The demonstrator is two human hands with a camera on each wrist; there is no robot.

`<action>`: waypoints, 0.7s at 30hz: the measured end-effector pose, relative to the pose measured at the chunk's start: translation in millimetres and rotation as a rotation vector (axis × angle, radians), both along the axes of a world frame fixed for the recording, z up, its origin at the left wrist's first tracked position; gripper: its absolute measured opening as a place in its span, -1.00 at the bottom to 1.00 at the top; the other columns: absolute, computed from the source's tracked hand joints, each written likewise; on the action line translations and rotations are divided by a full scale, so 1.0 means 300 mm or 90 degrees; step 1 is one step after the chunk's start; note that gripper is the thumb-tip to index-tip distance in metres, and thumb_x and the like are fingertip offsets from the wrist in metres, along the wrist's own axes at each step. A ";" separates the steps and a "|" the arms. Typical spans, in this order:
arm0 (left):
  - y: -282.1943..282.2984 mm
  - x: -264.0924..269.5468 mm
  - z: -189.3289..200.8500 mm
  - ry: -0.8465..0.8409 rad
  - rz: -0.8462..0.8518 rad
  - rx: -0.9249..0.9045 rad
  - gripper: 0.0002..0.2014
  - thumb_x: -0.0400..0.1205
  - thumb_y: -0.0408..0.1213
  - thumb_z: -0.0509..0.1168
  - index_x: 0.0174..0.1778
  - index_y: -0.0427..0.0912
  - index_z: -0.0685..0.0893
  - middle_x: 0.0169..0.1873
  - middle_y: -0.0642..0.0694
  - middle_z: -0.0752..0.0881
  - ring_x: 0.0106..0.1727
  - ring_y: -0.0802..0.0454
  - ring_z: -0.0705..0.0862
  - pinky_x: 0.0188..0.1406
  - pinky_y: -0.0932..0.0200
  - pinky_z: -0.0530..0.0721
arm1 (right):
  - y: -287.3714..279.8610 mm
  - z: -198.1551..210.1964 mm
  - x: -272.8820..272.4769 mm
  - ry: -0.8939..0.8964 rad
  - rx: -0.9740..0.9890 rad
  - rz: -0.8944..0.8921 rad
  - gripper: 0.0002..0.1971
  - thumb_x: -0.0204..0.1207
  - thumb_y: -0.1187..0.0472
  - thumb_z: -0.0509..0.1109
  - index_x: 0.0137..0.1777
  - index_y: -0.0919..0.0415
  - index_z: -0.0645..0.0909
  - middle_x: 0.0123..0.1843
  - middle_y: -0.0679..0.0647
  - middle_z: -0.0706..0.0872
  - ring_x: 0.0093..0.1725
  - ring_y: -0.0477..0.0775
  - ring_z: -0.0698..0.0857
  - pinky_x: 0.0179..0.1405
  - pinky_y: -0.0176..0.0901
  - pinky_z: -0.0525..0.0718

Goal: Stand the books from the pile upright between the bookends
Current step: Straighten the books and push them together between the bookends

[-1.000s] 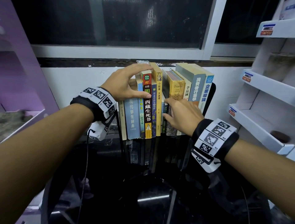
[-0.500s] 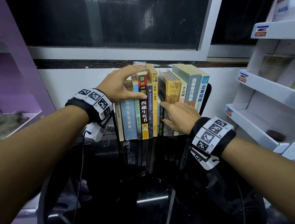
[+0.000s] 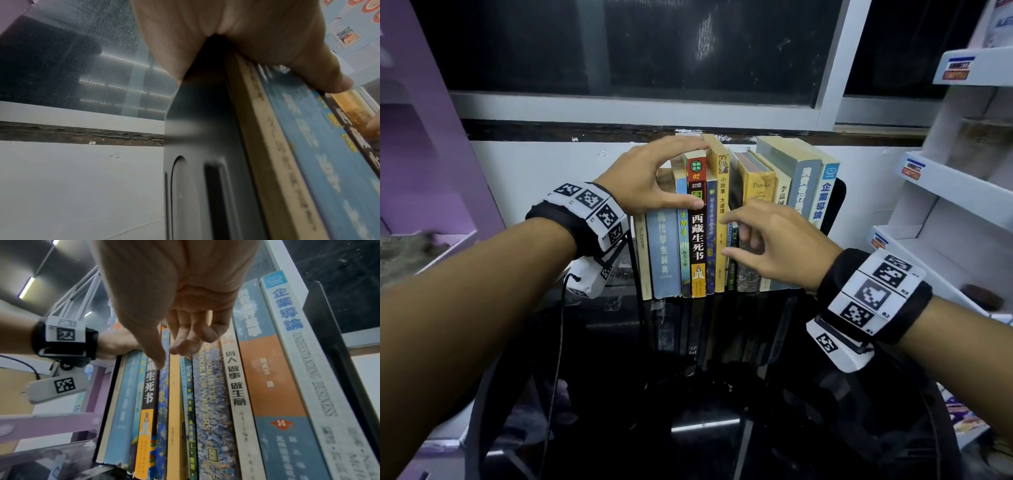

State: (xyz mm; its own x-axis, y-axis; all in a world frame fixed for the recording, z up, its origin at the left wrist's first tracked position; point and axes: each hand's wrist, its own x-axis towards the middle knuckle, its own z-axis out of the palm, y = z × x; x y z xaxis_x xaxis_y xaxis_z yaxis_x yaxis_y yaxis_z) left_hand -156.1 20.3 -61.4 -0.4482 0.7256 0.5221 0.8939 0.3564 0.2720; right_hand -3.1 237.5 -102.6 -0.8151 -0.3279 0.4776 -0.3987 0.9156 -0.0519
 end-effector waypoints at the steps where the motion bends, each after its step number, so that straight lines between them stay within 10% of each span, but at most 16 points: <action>1: -0.003 -0.004 0.002 0.009 -0.007 -0.001 -0.17 0.44 0.23 0.47 0.64 0.16 0.38 0.62 0.13 0.40 0.58 0.20 0.39 0.46 0.16 0.53 | -0.010 0.001 -0.007 0.015 0.021 0.042 -0.53 0.57 -0.15 0.36 0.39 0.09 0.61 0.00 -0.09 0.60 -0.11 -0.13 0.58 -0.04 -0.04 0.72; 4: -0.010 -0.012 0.004 0.015 -0.017 0.010 -0.29 0.57 0.15 0.40 0.65 0.13 0.38 0.62 0.13 0.42 0.52 0.36 0.36 0.37 0.60 0.33 | -0.042 -0.007 -0.045 0.090 0.164 0.130 -0.50 0.62 -0.14 0.35 0.45 0.11 0.58 0.32 0.05 0.61 0.29 0.03 0.57 0.24 0.06 0.62; 8: -0.015 -0.015 0.002 0.006 -0.025 0.014 -0.41 0.68 0.07 0.32 0.66 0.11 0.39 0.60 0.14 0.44 0.52 0.38 0.37 0.36 0.67 0.28 | -0.087 -0.030 -0.115 0.157 0.387 0.194 -0.46 0.69 -0.17 0.26 0.55 0.12 0.51 0.59 0.12 0.50 0.62 0.18 0.39 0.57 0.17 0.35; 21: -0.035 -0.044 0.029 -0.016 -0.049 -0.032 -0.47 0.74 0.07 0.21 0.67 0.14 0.36 0.60 0.16 0.44 0.53 0.32 0.40 0.19 0.76 0.35 | -0.095 -0.132 -0.318 0.332 0.651 0.109 -0.15 0.66 -0.45 -0.13 0.78 0.08 -0.07 0.80 0.04 -0.01 0.76 0.22 0.02 0.67 0.32 -0.10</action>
State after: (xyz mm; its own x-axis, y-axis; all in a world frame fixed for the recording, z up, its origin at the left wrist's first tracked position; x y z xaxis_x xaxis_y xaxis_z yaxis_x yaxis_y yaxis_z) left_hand -169.3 9.9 -52.6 -0.4021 0.7832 0.4742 0.9125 0.3002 0.2778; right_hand -98.4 209.2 -142.2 -0.5051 -0.8415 0.1917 -0.2758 0.3678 0.8880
